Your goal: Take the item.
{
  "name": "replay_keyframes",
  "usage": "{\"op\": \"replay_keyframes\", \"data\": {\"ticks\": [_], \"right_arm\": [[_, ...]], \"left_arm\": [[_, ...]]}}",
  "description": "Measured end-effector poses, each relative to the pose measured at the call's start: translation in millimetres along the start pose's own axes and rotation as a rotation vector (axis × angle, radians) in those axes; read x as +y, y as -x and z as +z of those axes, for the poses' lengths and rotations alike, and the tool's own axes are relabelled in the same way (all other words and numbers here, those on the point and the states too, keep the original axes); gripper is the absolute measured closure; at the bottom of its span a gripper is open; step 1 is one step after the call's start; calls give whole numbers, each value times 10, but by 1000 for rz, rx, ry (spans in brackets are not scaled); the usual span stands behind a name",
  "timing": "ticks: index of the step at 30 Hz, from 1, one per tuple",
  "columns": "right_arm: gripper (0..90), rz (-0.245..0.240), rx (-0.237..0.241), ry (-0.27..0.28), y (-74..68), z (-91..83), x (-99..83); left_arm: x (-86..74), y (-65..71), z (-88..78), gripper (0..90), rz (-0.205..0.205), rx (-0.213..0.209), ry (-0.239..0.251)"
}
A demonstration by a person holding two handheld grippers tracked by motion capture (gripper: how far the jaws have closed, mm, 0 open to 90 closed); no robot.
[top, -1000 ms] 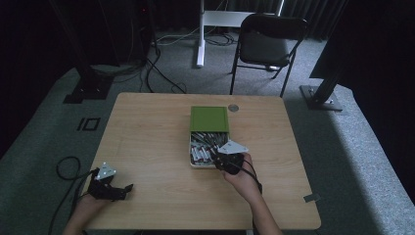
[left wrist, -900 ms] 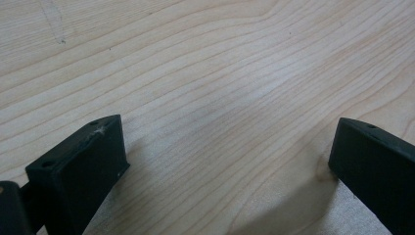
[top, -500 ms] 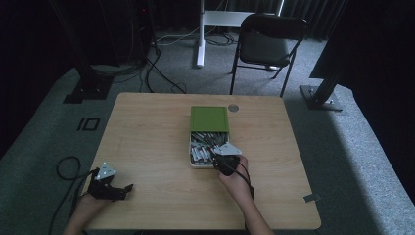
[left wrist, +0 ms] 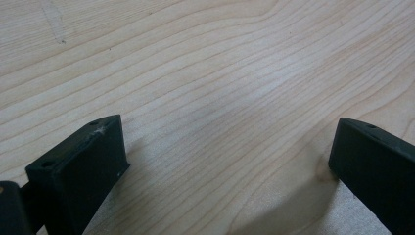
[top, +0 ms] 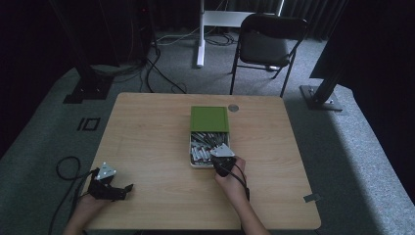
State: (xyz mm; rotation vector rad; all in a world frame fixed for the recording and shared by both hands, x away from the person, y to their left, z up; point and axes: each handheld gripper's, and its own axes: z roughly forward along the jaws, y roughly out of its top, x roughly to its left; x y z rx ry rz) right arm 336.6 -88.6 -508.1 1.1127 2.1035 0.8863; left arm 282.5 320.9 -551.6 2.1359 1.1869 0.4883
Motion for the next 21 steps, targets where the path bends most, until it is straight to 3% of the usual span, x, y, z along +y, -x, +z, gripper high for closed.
{"op": "replay_keyframes", "data": {"ticks": [14,21], "right_arm": [[892,56,77,36,94,-220,143],[892,79,107,102,139,-409,284]], "left_arm": [[0,-1,-1,14,-1,-1,0],[0,-2,-1,14,-2,-2,2]]}}
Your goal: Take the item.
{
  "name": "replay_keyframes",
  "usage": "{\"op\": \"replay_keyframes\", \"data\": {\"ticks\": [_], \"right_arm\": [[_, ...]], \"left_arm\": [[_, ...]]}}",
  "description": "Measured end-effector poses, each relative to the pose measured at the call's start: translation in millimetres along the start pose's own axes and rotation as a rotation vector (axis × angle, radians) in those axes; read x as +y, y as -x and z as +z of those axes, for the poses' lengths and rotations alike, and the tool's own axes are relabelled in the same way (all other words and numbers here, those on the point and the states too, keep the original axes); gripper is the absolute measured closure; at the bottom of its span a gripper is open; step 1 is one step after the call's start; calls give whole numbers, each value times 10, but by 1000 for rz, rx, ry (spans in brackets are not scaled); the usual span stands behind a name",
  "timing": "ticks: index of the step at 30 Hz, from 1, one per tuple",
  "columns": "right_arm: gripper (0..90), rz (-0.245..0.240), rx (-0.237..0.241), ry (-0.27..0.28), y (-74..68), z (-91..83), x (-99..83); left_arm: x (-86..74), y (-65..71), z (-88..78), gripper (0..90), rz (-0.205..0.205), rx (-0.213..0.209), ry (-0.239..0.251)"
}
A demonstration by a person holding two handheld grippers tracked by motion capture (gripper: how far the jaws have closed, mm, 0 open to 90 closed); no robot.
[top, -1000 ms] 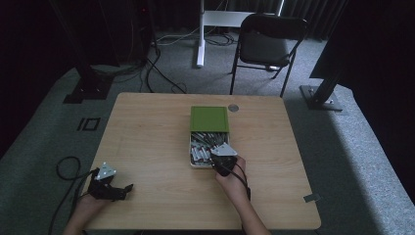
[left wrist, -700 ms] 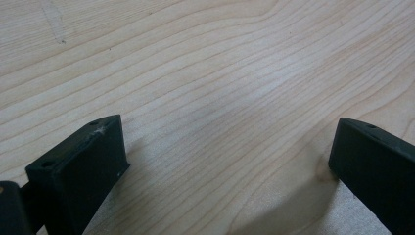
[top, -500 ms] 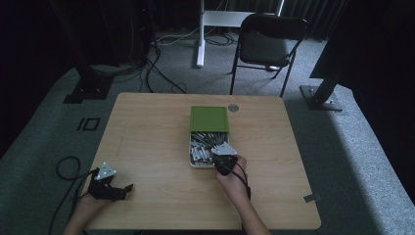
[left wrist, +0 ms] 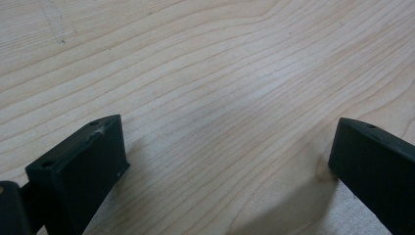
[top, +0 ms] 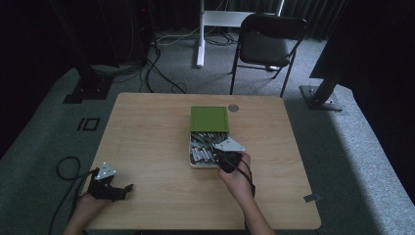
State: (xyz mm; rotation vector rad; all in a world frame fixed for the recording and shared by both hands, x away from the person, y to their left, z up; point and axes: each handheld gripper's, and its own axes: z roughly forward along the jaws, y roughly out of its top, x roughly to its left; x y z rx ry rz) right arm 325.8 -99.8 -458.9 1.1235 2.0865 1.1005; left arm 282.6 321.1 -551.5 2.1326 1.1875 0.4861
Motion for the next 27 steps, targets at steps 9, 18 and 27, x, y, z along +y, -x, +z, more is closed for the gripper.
{"op": "replay_keyframes", "data": {"ticks": [9,18,27], "right_arm": [[893,36,5,82,125,-222,210],[893,111,-64,149,487,-391,328],[893,197,-113,132,809,-353,153]], "left_arm": [[0,-1,0,14,-1,0,1],[0,-3,0,14,-2,-2,2],[0,-3,0,14,-2,-1,1]]}}
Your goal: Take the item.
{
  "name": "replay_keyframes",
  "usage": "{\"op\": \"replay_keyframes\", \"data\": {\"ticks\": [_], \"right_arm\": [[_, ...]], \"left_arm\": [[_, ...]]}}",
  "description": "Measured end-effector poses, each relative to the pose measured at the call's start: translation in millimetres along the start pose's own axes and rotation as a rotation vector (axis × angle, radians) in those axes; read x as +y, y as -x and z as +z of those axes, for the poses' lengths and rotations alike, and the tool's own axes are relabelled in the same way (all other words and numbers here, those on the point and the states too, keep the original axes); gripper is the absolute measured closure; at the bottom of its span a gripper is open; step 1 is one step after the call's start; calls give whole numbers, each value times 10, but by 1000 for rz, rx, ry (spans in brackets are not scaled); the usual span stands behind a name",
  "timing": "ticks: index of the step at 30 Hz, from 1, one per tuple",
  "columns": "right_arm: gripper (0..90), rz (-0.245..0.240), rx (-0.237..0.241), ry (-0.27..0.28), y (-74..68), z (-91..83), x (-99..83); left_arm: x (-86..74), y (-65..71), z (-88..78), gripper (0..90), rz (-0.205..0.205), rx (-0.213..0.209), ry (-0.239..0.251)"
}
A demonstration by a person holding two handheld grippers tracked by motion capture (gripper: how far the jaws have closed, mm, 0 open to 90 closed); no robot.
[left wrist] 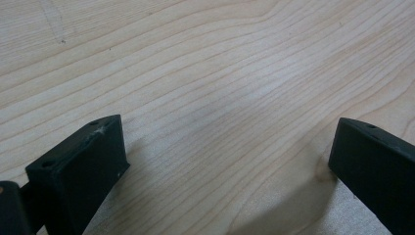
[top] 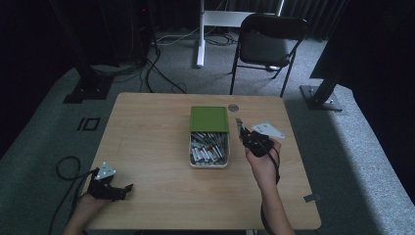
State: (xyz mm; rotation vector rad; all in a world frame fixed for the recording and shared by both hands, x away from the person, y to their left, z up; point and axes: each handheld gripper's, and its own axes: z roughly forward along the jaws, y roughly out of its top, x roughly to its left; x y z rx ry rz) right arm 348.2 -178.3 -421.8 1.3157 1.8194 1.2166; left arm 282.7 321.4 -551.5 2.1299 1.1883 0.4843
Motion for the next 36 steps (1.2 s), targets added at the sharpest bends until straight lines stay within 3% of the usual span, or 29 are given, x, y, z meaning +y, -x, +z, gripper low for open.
{"op": "replay_keyframes", "data": {"ticks": [6,13,27,36], "right_arm": [[892,46,-14,-44,92,147,-255],[892,89,-8,-76,88,287,-451],[892,155,25,-128,-3,616,-682],[891,184,24,-155,110,689,-786]], "left_arm": [[0,1,0,14,0,1,-1],[0,1,-1,14,3,1,-3],[0,1,-1,14,2,1,-2],[1,5,1,14,5,4,-3]]}}
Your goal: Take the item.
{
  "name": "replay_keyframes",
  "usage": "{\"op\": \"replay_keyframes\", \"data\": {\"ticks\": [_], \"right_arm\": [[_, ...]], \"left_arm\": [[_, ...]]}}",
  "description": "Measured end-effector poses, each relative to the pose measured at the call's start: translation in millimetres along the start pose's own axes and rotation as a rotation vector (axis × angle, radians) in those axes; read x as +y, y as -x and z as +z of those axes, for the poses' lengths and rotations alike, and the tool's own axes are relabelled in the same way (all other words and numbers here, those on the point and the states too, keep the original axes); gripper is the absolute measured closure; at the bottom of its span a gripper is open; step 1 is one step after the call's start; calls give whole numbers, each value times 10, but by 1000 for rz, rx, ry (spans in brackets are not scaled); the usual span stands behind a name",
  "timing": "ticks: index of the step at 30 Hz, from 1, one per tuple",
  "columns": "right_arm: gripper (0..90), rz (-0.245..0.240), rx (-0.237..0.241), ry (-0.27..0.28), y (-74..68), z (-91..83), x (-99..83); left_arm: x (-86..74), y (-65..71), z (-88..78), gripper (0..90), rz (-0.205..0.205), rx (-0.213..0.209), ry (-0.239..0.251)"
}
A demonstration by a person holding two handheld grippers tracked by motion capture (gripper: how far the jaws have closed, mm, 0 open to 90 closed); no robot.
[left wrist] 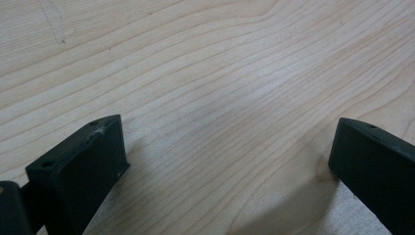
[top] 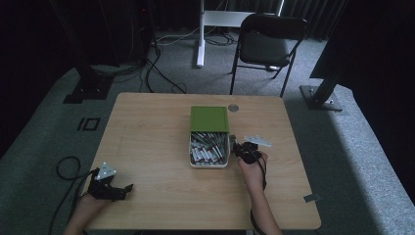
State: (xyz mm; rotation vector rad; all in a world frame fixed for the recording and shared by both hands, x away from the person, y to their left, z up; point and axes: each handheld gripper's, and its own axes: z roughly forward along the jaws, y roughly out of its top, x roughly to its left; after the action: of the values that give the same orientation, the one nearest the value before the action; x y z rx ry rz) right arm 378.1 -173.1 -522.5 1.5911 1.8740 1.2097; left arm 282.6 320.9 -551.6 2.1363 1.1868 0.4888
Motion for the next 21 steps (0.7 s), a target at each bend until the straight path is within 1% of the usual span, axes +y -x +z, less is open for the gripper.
{"op": "replay_keyframes", "data": {"ticks": [2,4,7,8,12,13,14,16,17,19,21], "right_arm": [[888,-7,-3,-1,46,0,-6],[882,1,-22,-5,98,-5,-12],[869,10,-30,-8,185,-11,-21],[864,-2,-30,-13,207,-7,-25],[831,-6,-44,-28,270,20,-35],[824,7,-50,-33,291,33,-42],[813,14,-49,-34,305,43,-48],[790,7,-43,-39,322,70,-60],[781,0,-50,-46,328,93,-73],[769,9,-45,-49,341,133,-95],[755,-1,-45,-50,332,169,-99]], "left_arm": [[0,0,0,14,1,0,0],[0,0,0,14,0,0,0],[0,0,0,14,0,0,0],[0,0,0,14,0,0,0],[0,1,1,14,-1,0,1],[0,1,1,14,-1,0,1],[0,1,1,14,-1,0,1],[0,2,1,14,-2,0,2],[0,1,1,14,-1,0,1],[0,1,1,14,-1,0,1],[0,2,1,14,-1,0,1]]}}
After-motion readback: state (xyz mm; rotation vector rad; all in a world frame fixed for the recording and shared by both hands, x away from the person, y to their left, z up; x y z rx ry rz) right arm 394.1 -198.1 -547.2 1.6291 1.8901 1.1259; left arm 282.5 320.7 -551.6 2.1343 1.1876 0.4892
